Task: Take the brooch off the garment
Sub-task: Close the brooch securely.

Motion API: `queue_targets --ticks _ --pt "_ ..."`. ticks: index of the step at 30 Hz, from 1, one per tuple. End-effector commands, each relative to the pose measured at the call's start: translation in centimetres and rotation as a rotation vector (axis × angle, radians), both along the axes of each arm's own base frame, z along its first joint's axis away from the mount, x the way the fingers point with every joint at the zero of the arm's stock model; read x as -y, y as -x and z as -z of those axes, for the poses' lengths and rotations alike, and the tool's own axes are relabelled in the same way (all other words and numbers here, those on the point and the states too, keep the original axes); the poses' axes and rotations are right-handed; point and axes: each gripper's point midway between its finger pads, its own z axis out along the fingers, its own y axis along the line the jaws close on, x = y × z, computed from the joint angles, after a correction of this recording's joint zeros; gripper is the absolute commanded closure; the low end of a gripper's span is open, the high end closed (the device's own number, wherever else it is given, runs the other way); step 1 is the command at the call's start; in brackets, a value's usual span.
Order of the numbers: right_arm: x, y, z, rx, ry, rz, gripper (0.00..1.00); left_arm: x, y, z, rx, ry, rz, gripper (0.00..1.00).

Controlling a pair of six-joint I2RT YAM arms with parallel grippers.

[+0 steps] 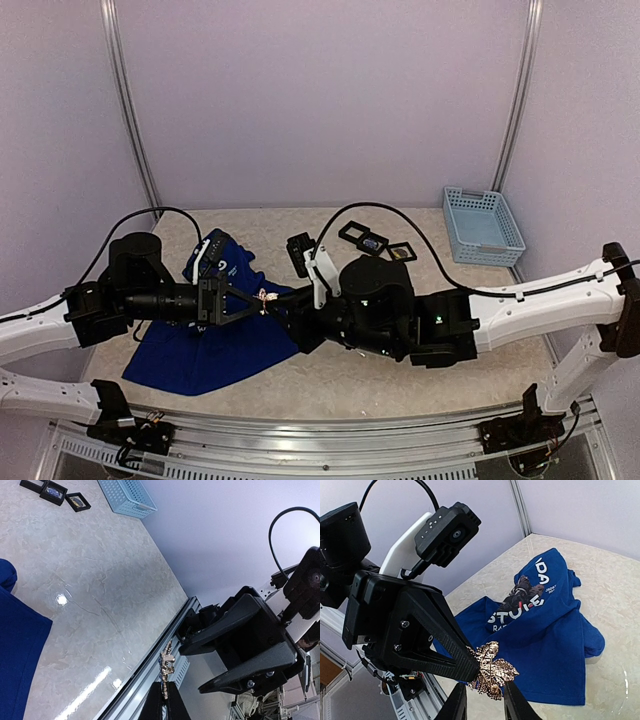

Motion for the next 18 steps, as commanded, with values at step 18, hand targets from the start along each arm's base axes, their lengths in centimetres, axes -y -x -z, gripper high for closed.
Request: queue_targets --ticks 18 --pt "5.8 0.1 -3.4 -0.307 -0.226 -0.354 0.51 0.3 2.2 -2.4 0.080 0.129 0.161 1.00"
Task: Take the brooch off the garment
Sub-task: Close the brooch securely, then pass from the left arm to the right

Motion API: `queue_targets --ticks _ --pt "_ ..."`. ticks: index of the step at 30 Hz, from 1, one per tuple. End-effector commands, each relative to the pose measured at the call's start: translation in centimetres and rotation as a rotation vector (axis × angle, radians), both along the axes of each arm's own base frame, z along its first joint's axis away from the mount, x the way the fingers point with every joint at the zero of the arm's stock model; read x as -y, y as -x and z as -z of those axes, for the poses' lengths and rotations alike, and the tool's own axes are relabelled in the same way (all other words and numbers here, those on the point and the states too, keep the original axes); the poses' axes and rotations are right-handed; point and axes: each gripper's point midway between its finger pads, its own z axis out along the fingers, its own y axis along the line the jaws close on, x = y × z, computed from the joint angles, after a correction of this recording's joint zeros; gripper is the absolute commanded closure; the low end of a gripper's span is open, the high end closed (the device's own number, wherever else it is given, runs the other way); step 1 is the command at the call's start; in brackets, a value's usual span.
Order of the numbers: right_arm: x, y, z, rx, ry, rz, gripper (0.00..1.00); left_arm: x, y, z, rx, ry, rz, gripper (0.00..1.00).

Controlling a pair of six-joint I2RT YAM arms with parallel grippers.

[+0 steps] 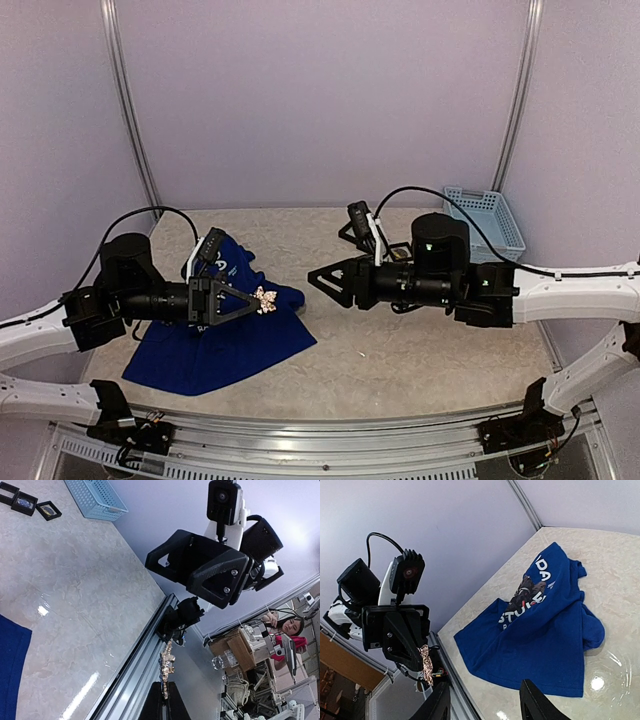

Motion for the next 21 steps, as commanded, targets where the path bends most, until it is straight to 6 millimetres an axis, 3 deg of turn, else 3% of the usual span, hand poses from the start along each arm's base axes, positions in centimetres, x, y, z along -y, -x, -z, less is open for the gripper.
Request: queue_targets --ticks 1,7,10,14,21 --pt "-0.6 4.2 -1.5 -0.117 -0.086 -0.275 0.51 0.5 1.3 -0.9 0.035 0.043 0.099 1.00" --pt "-2.1 5.8 -1.4 -0.192 -0.138 -0.407 0.53 1.4 1.8 -0.9 0.027 0.047 0.161 1.00" --pt "-2.5 5.8 -1.7 -0.196 -0.168 -0.417 0.54 1.9 2.0 -0.7 0.022 0.038 0.183 1.00" --pt "-3.1 5.7 -0.9 -0.217 -0.154 -0.429 0.60 2.5 2.4 -0.8 0.027 0.032 0.204 1.00" --pt "-3.3 5.5 0.4 -0.240 -0.129 -0.422 0.61 2.9 2.6 -0.7 0.028 0.024 0.213 1.00"
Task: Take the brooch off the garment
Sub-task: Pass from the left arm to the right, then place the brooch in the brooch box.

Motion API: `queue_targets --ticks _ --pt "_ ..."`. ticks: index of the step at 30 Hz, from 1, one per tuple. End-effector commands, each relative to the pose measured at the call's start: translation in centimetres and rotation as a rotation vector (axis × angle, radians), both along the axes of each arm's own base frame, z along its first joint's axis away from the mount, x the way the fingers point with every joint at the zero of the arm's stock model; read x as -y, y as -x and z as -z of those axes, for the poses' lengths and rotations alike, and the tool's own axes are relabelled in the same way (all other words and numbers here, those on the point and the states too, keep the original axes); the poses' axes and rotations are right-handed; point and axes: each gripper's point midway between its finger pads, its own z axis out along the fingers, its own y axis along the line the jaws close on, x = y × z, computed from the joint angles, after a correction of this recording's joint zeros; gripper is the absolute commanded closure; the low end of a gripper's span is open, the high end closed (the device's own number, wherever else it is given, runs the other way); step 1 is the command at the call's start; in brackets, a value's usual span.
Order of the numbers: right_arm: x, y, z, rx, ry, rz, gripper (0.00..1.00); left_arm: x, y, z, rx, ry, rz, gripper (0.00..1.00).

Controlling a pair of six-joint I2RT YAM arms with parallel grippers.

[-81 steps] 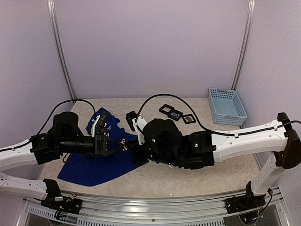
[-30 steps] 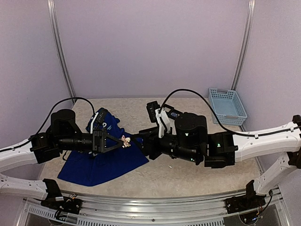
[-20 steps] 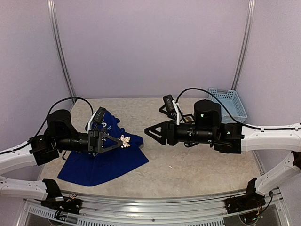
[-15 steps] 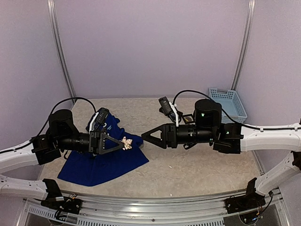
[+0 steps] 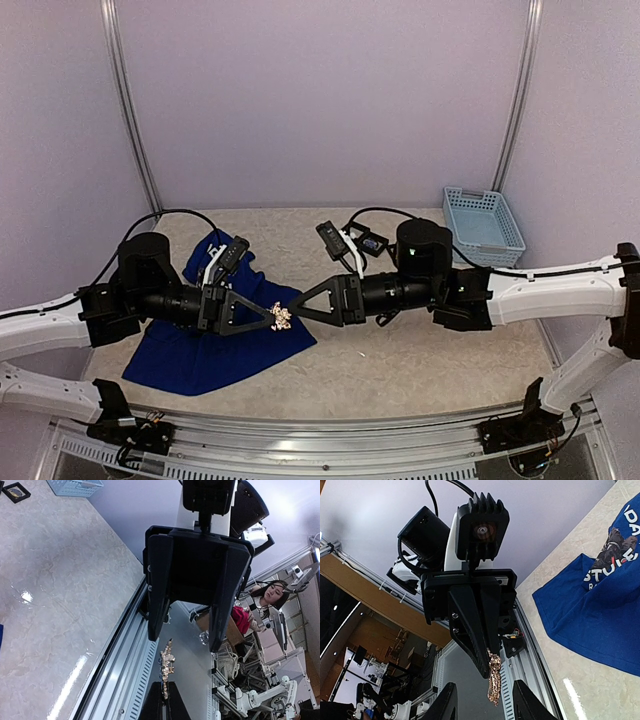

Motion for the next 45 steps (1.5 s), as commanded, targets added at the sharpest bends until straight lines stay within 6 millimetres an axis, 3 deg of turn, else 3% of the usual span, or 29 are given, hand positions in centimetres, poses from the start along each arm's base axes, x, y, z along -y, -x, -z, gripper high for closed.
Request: queue_targets --ticks 1,7,13,19,25,27,30,33,34,40,45 --pt "-0.2 0.1 0.2 -0.015 -0.001 -0.017 0.62 0.4 0.2 -1.3 0.042 0.024 0.019 1.00" --pt "-0.4 0.4 0.5 -0.026 0.004 -0.038 0.80 0.3 0.2 -1.3 0.042 0.020 0.008 1.00" --pt "-0.8 0.6 1.1 -0.027 0.026 -0.049 0.87 0.2 0.1 -1.3 0.042 0.017 -0.002 1.00" --pt "-0.9 0.4 0.9 -0.017 0.015 -0.045 1.00 0.2 0.1 -1.3 0.043 0.014 -0.006 1.00" --pt "-0.7 0.0 0.5 0.010 0.010 -0.012 1.00 0.2 -0.2 -1.2 0.040 0.000 -0.017 0.98" --pt "-0.2 -0.5 0.0 0.035 0.015 0.031 1.00 0.2 -0.4 -0.9 0.034 -0.014 -0.032 0.80" --pt "1.0 -2.0 -0.5 0.092 0.065 0.134 1.00 -0.3 -1.4 -0.5 0.028 -0.040 -0.097 0.38" --pt "3.4 -4.2 -1.1 0.159 0.171 0.279 1.00 -1.8 -2.5 0.1 0.018 -0.067 -0.183 0.10" --pt "4.6 -5.1 -0.8 0.176 0.235 0.334 1.00 -2.5 -3.2 0.3 0.010 -0.068 -0.218 0.05" --pt "12.0 -10.0 0.0 0.247 0.555 0.581 1.00 -5.9 -5.7 1.5 -0.055 -0.118 -0.317 0.01" --pt "15.2 -14.1 1.1 0.276 0.749 0.648 1.00 -7.9 -8.4 2.5 -0.085 -0.185 -0.400 0.01"
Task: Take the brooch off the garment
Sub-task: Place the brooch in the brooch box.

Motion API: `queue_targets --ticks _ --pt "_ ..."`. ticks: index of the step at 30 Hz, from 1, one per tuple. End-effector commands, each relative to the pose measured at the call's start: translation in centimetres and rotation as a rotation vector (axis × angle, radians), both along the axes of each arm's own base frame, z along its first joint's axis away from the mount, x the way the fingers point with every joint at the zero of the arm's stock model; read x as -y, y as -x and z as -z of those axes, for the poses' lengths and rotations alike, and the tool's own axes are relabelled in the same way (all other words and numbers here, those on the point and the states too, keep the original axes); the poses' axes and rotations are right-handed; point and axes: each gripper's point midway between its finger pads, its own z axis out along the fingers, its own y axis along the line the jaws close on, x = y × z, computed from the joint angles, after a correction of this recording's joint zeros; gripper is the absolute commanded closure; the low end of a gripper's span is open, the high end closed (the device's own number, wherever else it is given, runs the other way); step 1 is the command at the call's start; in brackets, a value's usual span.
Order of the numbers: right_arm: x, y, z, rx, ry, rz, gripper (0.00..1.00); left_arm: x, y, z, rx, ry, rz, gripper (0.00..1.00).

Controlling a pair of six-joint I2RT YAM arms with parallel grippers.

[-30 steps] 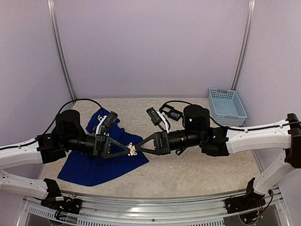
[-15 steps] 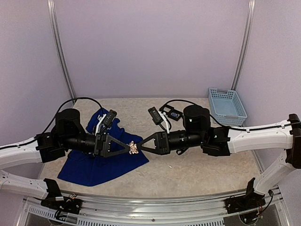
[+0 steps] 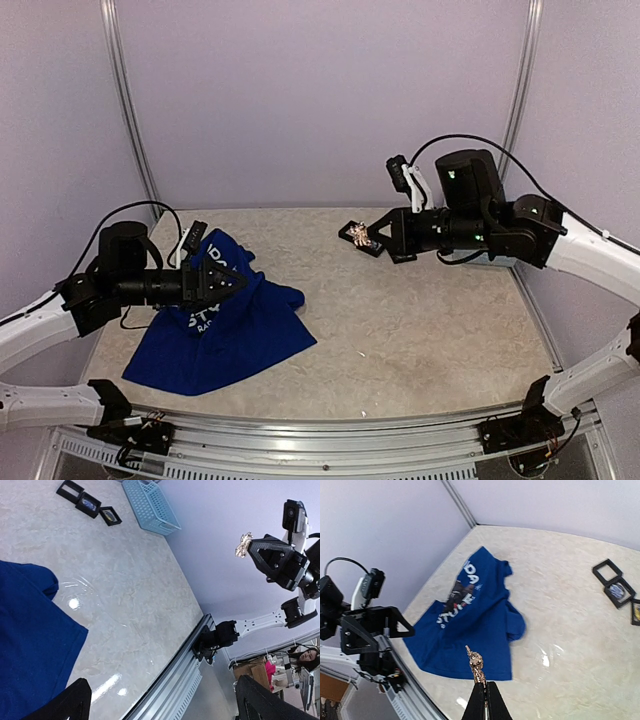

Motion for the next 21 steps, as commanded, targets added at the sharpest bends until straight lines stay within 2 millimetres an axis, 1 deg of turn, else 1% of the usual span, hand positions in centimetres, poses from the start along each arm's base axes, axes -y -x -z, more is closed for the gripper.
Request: queue_targets --ticks 1,4,7,13,18,21 --pt "4.5 -3.9 4.9 -0.042 0.341 0.115 1.00 -1.7 -1.6 1.5 -0.067 -0.072 -0.045 0.01" --pt "5.3 -7.2 5.8 -0.021 0.444 0.146 1.00 -2.3 -2.6 1.6 -0.071 -0.082 -0.073 0.01" --pt "6.1 -10.8 6.6 0.001 0.519 0.184 1.00 -2.8 -3.1 1.5 -0.062 -0.091 -0.096 0.01" --pt "5.6 -17.2 7.8 0.080 0.591 0.186 1.00 -3.8 -4.3 2.8 -0.070 -0.152 -0.169 0.01" --pt "4.7 -21.7 10.1 0.176 0.699 0.143 1.00 -5.2 -5.8 4.0 -0.036 -0.200 -0.278 0.01" --pt "4.5 -24.1 12.6 0.235 0.770 0.121 1.00 -6.8 -7.0 5.1 0.006 -0.239 -0.388 0.01"
